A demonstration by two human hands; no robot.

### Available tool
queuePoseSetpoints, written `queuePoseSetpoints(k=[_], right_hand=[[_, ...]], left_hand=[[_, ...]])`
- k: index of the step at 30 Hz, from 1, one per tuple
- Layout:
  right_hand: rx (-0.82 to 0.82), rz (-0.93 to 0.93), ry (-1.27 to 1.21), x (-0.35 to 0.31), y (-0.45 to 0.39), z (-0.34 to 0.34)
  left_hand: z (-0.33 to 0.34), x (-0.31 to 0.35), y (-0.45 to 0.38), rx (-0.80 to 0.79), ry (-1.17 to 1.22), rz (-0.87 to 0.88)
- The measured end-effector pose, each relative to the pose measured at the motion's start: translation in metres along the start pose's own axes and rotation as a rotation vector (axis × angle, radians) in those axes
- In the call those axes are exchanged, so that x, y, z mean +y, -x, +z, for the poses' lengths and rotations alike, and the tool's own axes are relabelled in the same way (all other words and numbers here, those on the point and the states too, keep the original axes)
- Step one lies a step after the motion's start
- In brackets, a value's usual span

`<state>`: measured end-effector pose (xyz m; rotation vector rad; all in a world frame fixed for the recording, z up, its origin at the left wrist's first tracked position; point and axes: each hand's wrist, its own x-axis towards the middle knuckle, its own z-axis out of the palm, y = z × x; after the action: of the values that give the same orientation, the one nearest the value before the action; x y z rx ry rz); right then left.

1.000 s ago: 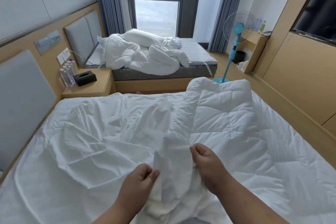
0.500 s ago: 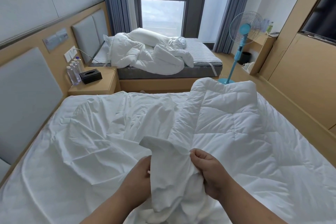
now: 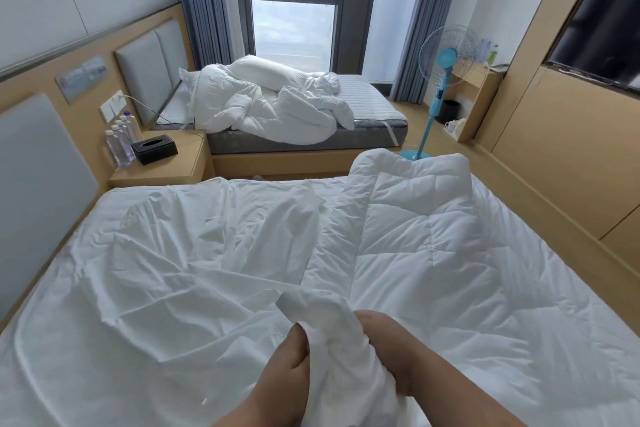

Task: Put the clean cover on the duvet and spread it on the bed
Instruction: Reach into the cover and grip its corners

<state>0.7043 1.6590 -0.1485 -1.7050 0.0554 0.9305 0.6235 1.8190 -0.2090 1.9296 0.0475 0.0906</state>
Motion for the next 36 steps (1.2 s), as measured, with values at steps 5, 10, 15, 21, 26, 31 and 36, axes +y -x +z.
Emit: queuePoseSetpoints(k=[5,10,15,21,26,31,36], right_hand=[[0.109,-0.210,0.448,-0.018,0.008,-0.038],[0.313,-0.433,0.818,-0.031,0.012,-0.058],[0.517,-0.353,0.894,0.023,0.003,-0.035],[0.392,-0.288,0.590,0.050,0.000,-0.006],[0.187,-0.341,0.379,0.033,0.023,-0.001],[0.093,-0.514,0.543,0.035,0.031,0.018],[0.135,-0.636,0.616,0.033,0.031,0.022]], left_hand=[[-0.015,0.011,0.007,0.086,0.158,0.059],[-0.020,0.013,0.006,0.109,0.051,0.040],[-0.022,0.012,0.004,0.144,-0.012,-0.028],[-0.019,0.014,-0.002,0.115,-0.053,-0.030],[-0.020,0.014,-0.003,0.196,-0.089,-0.093],[-0.027,0.031,-0.001,0.128,-0.362,0.092],[-0.042,0.040,-0.003,0.111,-0.565,0.579]])
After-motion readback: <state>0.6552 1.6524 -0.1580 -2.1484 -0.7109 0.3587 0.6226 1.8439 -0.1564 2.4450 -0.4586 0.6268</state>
